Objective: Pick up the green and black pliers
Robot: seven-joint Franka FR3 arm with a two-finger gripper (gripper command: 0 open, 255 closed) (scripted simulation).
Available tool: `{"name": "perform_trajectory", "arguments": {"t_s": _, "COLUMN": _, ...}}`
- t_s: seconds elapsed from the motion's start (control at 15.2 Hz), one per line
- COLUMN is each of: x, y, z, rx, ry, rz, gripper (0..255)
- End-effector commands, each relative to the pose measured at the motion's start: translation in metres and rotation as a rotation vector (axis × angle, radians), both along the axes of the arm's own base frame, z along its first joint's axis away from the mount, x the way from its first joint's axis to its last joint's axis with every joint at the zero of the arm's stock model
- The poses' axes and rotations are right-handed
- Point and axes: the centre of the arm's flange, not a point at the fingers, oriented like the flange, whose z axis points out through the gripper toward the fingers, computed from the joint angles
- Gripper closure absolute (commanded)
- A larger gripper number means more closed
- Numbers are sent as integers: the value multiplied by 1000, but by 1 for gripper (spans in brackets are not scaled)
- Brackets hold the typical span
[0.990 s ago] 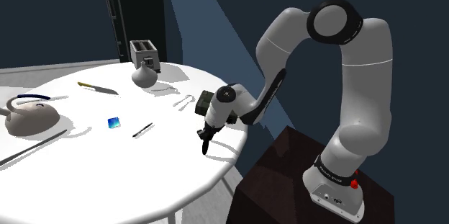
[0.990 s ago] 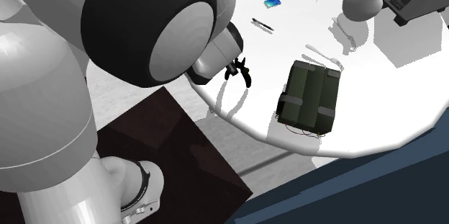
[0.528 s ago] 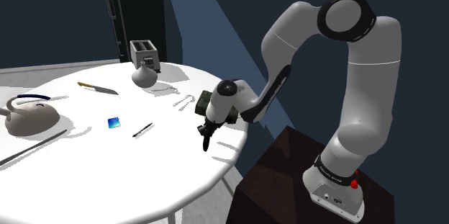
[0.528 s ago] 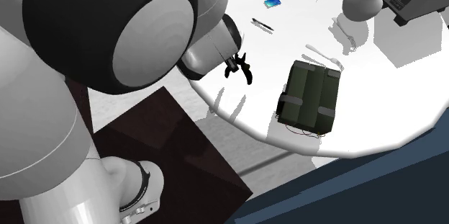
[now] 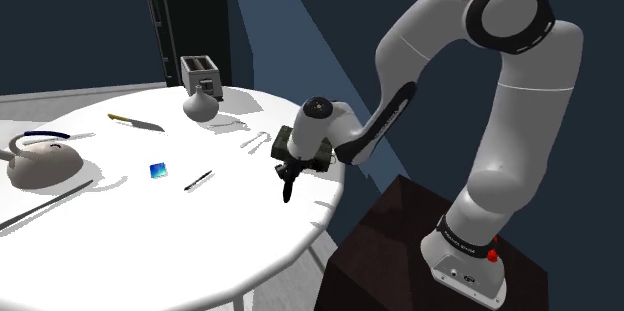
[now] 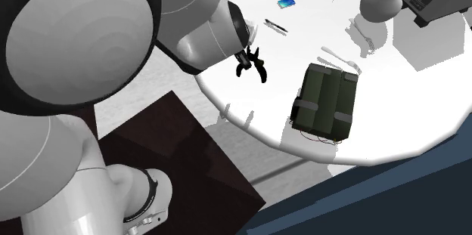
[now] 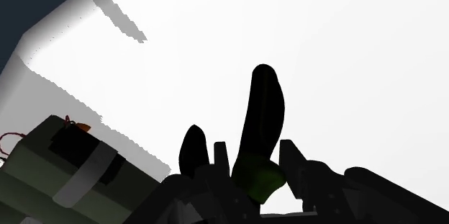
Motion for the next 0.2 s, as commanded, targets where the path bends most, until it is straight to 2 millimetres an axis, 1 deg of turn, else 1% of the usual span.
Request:
{"name": "perform_trajectory", "arguments": {"t_s": 0.0, "x": 1, "y": 0, "z": 12, "rx": 0, "ry": 0, "rz": 0, "gripper": 255}}
{"name": "perform_trajectory", "arguments": {"t_s": 0.13, "x": 1, "y": 0, "z": 13, "rx": 0, "ry": 0, "rz": 0, "gripper": 255}}
